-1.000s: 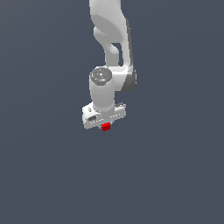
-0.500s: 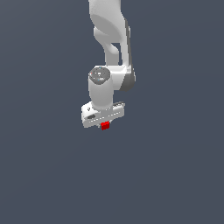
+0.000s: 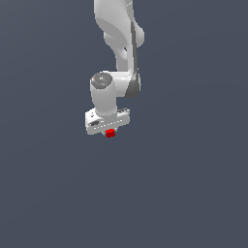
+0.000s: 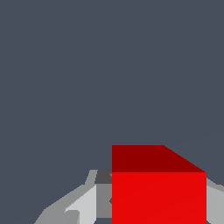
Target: Stack the red cube on top of the green cube.
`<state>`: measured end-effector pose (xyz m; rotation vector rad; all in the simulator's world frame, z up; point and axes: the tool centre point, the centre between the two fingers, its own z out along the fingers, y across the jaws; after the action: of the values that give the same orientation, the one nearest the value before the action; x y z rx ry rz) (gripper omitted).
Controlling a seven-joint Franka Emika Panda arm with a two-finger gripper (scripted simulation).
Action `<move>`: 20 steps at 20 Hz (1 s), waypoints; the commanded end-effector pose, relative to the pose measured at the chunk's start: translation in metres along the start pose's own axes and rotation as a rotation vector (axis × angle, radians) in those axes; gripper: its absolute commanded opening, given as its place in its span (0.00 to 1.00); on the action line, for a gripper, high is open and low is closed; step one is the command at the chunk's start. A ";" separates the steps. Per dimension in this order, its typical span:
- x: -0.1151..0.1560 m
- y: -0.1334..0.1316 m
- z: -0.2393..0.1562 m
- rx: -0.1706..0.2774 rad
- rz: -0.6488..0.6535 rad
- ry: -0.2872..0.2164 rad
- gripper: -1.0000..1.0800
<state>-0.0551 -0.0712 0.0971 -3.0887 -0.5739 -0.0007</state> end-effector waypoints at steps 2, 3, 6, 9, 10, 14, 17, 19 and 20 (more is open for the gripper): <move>-0.029 0.009 0.010 0.000 0.001 0.000 0.00; -0.037 0.011 0.013 0.000 0.001 0.000 0.00; -0.058 0.018 0.020 0.000 0.001 0.000 0.00; -0.076 0.023 0.026 0.000 0.001 0.000 0.00; -0.080 0.025 0.028 0.000 0.001 0.000 0.00; -0.094 0.030 0.033 0.000 0.001 -0.001 0.00; -0.097 0.031 0.034 0.000 0.001 -0.001 0.00; -0.097 0.031 0.034 0.000 0.001 -0.001 0.96; -0.097 0.031 0.034 0.000 0.001 -0.001 0.96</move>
<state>-0.1342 -0.1346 0.0627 -3.0893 -0.5710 0.0010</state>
